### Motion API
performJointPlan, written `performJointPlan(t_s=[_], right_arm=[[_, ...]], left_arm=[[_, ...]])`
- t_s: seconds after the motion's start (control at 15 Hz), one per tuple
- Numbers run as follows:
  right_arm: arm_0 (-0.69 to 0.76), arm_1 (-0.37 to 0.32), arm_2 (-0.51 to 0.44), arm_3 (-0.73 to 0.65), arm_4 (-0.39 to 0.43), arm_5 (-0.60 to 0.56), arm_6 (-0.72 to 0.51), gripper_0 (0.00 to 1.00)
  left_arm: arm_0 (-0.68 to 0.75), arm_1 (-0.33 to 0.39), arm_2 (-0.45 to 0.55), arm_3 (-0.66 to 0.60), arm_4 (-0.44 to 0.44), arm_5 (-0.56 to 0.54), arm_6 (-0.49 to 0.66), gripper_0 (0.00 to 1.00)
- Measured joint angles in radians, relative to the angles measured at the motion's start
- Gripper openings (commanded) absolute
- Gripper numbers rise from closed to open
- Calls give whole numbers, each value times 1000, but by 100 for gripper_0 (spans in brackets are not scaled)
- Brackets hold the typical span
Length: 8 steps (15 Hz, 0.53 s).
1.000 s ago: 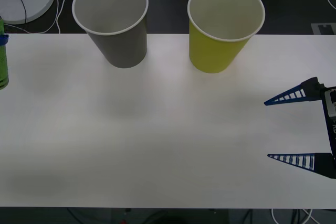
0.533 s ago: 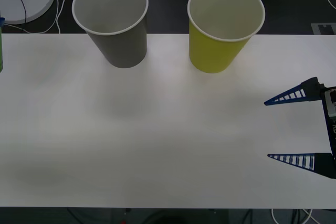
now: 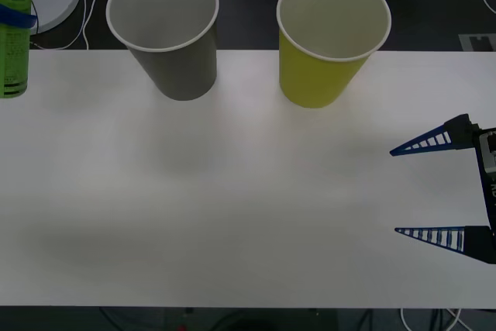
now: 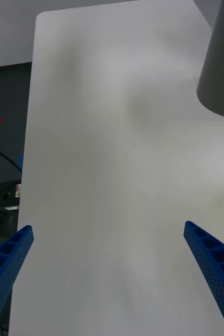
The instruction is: Put the can into the green bin and the plastic bottle into the gray bin
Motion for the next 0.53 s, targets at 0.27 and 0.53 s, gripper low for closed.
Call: performJointPlan(t_s=[0.27,0.53], right_arm=[[0,0,0,0,0,0,0,100],[0,0,0,0,0,0,0,100]], left_arm=[[-282,-43,-244,112,7,-44,-26,0],[-452,-120,-380,234,2,-92,-67,0]])
